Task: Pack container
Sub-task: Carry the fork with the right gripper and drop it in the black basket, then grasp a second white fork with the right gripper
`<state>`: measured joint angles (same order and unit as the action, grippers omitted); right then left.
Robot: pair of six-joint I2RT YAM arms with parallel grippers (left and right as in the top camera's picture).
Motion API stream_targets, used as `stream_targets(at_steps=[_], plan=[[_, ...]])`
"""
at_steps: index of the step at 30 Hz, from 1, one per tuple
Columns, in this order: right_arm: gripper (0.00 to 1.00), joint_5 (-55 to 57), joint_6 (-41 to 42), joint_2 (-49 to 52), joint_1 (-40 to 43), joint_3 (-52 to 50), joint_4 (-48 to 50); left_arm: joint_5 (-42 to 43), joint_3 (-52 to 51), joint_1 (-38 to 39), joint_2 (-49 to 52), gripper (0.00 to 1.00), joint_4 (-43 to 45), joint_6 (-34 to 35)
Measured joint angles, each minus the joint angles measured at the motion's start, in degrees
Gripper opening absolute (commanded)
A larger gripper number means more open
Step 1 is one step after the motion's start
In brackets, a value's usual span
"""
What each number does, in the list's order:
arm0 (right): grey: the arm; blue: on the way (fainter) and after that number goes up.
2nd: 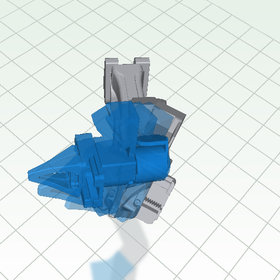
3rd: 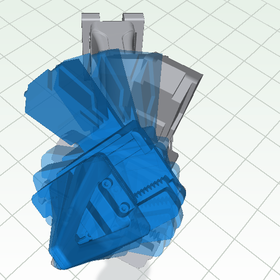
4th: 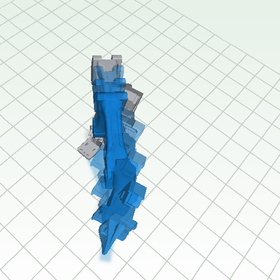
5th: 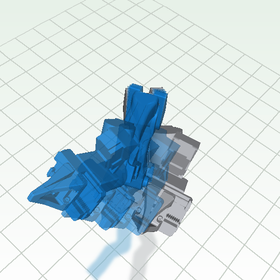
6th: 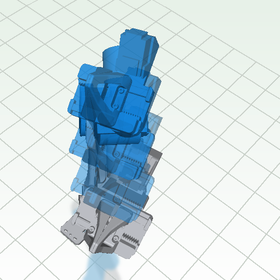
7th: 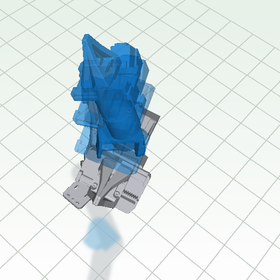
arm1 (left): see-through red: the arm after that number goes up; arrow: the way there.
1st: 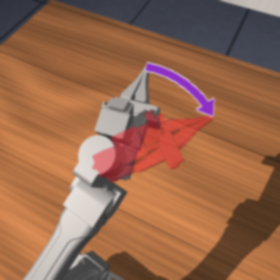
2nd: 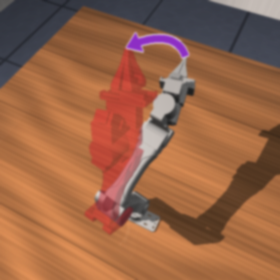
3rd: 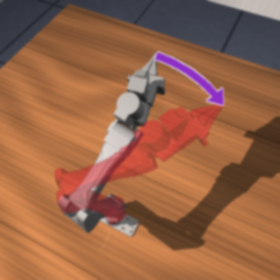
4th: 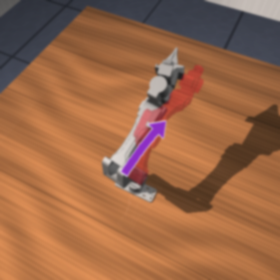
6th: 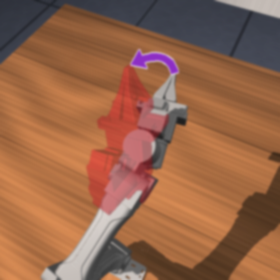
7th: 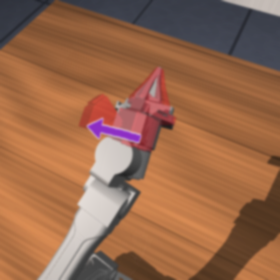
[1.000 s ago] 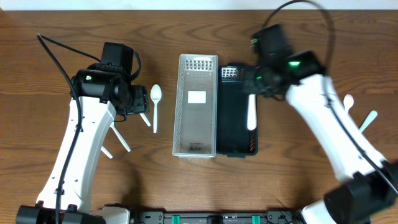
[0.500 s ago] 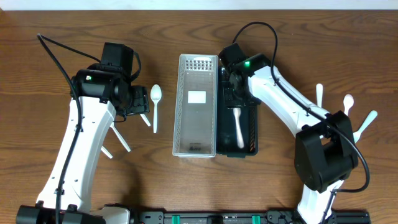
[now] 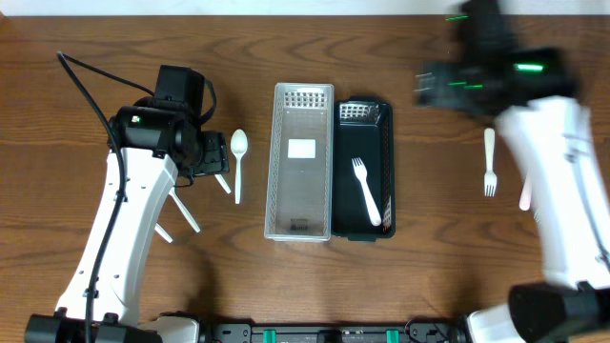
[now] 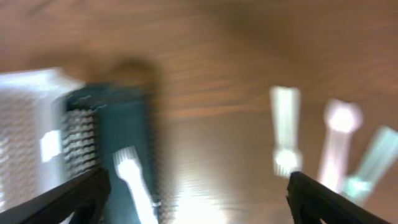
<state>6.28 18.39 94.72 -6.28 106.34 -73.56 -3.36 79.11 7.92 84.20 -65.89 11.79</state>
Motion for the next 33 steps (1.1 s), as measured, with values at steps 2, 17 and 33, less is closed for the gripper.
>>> stream_targets(at_steps=[2,17,33], plan=[[0.99,0.59,-1.77,-0.57,6.21,-0.09,-1.66,0.0,0.0,0.0,0.0,0.75,0.02,0.0],[0.99,-0.46,-10.6,10.47,20.15,-28.63,16.24,-0.02,0.0,0.0,0.0,0.76,0.0,0.0],[0.99,-5.11,-12.2,16.44,20.15,-35.28,25.4,0.0,0.0,0.0,0.02,0.76,-0.04,0.0]])
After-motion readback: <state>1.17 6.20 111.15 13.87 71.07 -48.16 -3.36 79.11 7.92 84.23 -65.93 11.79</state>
